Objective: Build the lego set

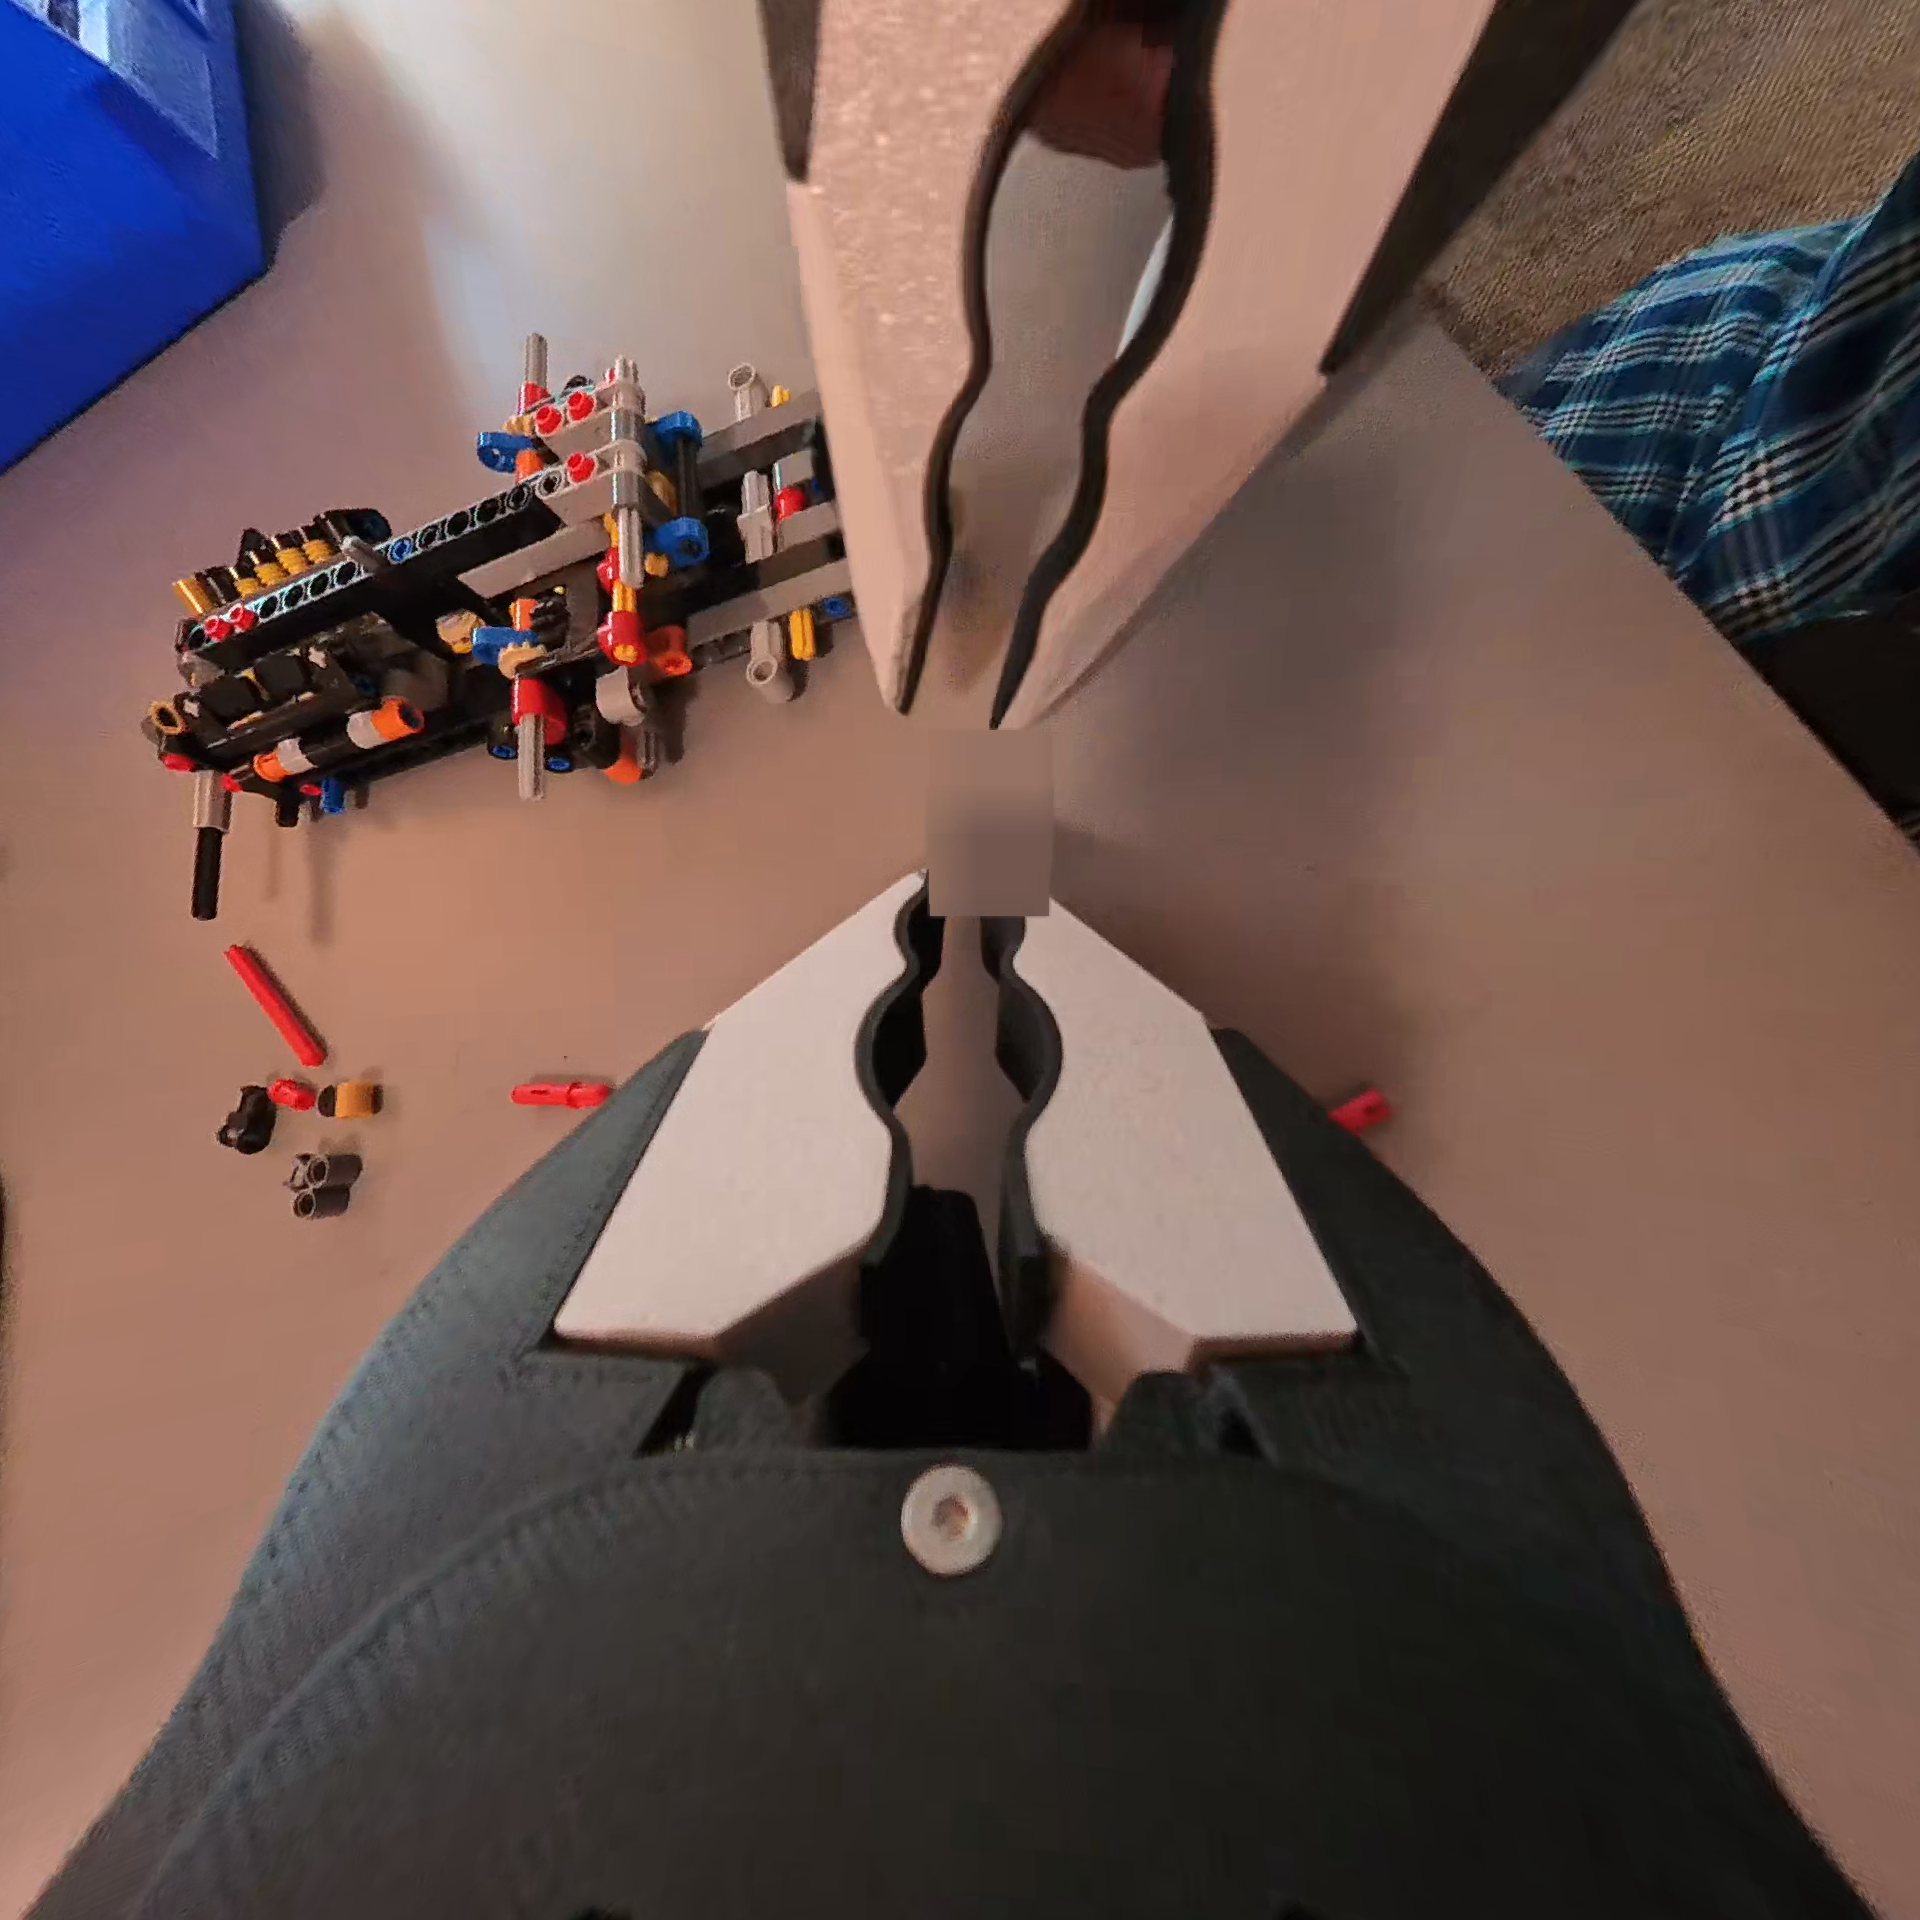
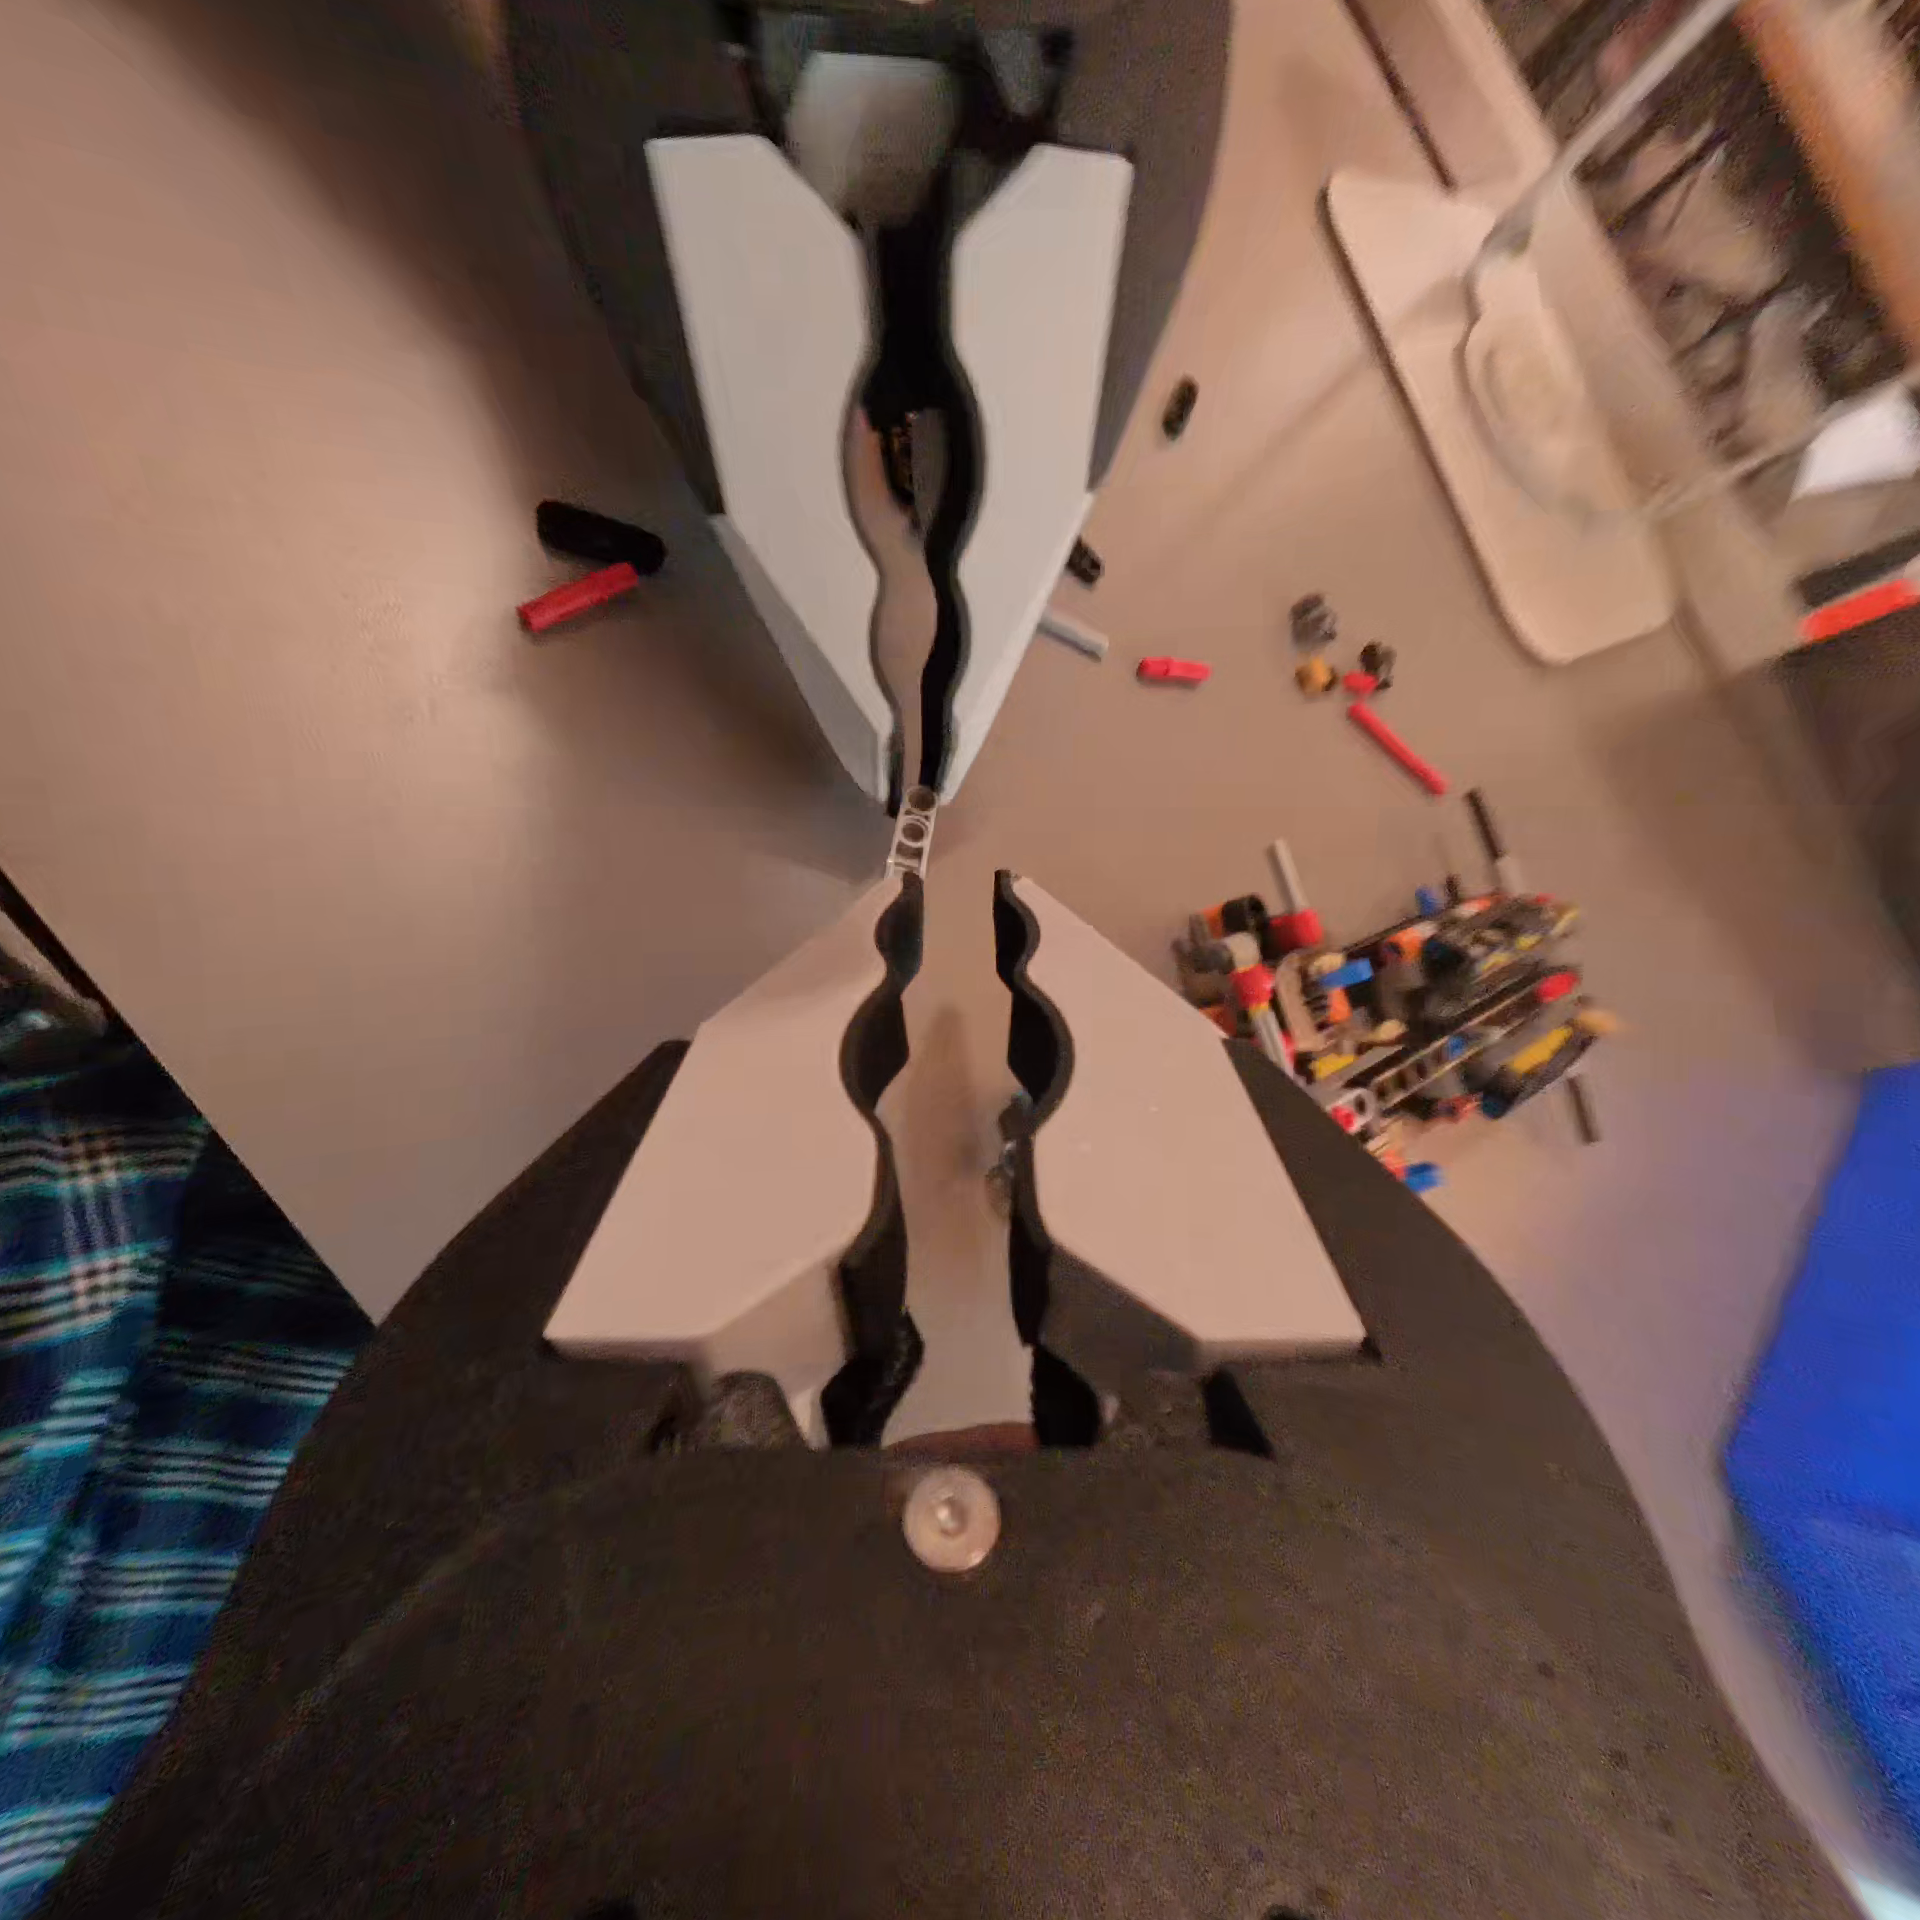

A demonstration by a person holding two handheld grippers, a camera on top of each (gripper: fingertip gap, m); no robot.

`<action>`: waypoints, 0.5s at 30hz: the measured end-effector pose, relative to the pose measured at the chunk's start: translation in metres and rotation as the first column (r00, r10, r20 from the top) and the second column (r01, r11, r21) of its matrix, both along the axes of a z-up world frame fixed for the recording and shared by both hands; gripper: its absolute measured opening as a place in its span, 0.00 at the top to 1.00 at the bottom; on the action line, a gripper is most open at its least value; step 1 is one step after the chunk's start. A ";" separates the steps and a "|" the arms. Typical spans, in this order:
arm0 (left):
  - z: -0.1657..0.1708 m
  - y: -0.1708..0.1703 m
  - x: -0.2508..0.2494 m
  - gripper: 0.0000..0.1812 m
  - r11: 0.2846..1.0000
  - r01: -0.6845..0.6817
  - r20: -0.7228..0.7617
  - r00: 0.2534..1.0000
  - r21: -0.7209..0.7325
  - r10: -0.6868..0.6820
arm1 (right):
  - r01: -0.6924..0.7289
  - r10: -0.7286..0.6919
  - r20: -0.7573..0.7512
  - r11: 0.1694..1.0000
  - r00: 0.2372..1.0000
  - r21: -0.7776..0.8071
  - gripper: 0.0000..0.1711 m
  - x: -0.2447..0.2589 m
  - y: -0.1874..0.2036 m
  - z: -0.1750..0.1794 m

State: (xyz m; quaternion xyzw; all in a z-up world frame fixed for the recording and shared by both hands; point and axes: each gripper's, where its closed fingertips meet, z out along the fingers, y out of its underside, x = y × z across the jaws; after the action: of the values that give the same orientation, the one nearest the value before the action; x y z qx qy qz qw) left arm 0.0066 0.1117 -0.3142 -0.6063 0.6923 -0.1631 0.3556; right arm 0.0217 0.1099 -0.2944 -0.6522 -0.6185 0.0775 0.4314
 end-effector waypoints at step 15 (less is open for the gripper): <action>-0.004 0.000 0.001 0.95 1.000 -0.003 -0.039 0.999 0.015 0.003 | 0.058 -0.055 0.019 0.978 0.998 -0.202 0.95 -0.006 -0.003 -0.022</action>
State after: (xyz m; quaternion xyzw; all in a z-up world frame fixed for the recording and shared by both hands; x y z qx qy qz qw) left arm 0.0079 0.1116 -0.3178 -0.6077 0.6994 -0.1458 0.3469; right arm 0.0154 0.1066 -0.3163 -0.7107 -0.5914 0.1234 0.3604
